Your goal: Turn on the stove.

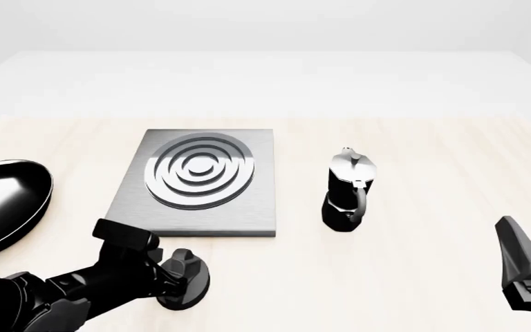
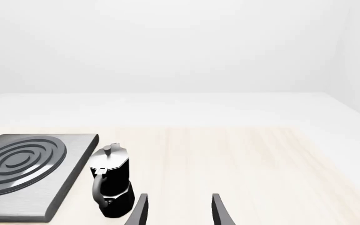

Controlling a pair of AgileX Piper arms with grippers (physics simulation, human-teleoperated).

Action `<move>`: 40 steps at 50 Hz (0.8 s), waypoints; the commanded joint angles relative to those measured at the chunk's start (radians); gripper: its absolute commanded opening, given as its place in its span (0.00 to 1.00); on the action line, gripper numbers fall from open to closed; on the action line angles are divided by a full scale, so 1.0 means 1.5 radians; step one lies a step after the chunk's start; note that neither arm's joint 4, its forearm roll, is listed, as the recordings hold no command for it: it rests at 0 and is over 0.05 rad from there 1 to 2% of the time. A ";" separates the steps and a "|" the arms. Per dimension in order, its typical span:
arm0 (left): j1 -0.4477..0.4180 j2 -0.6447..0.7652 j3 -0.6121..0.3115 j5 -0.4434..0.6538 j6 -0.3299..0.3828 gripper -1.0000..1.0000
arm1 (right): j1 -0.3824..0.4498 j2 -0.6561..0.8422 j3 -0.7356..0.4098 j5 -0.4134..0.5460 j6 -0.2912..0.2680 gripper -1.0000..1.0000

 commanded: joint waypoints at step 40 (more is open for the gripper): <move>0.106 -0.051 -0.026 0.056 0.040 1.00 | 0.006 0.015 0.000 -0.010 -0.006 1.00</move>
